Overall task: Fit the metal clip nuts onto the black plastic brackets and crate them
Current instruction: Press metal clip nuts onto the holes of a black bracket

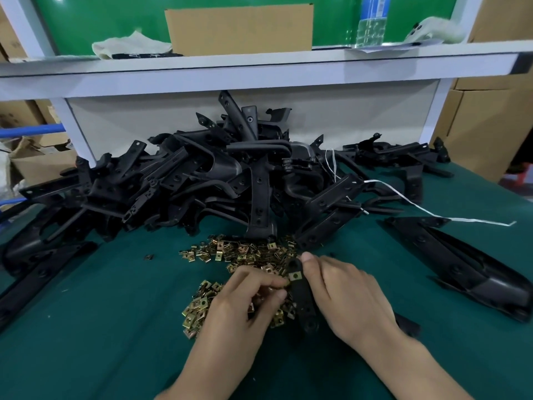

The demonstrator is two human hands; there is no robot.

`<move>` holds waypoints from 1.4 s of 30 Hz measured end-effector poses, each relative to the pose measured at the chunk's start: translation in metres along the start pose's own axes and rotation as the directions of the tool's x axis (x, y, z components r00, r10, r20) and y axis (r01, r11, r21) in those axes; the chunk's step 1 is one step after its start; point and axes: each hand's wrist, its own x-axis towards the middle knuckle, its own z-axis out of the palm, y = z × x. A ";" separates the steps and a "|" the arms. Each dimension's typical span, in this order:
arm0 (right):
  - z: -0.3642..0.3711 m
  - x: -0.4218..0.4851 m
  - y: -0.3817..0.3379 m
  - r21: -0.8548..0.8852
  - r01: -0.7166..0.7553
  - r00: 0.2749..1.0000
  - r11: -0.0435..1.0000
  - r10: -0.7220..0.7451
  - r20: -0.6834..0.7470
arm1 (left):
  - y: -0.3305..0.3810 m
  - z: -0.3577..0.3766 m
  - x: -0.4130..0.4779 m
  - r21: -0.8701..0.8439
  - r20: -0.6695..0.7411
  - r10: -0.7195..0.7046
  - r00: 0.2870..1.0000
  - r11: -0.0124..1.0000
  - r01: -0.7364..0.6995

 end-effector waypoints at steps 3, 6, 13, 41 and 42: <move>0.001 0.001 0.000 0.007 -0.017 1.000 1.000 0.017 -0.002 | 0.004 -0.001 -0.002 -0.095 -0.026 -0.104 0.994 0.990 0.101; 0.002 0.001 0.002 0.012 -0.035 0.999 0.999 0.035 0.003 | 0.009 0.000 -0.004 -0.169 0.036 -0.174 0.984 0.969 0.178; 0.001 0.002 0.002 0.039 -0.065 0.998 0.997 0.065 0.009 | 0.016 0.006 -0.005 -0.352 0.173 -0.229 0.958 0.894 0.278; -0.001 0.003 0.005 0.105 -0.088 0.996 0.991 0.088 -0.001 | 0.014 0.004 -0.001 -0.505 0.205 -0.328 0.922 0.772 0.386; -0.001 0.003 0.005 0.104 -0.087 0.996 0.991 0.087 -0.002 | 0.015 0.004 -0.001 -0.504 0.205 -0.325 0.923 0.773 0.384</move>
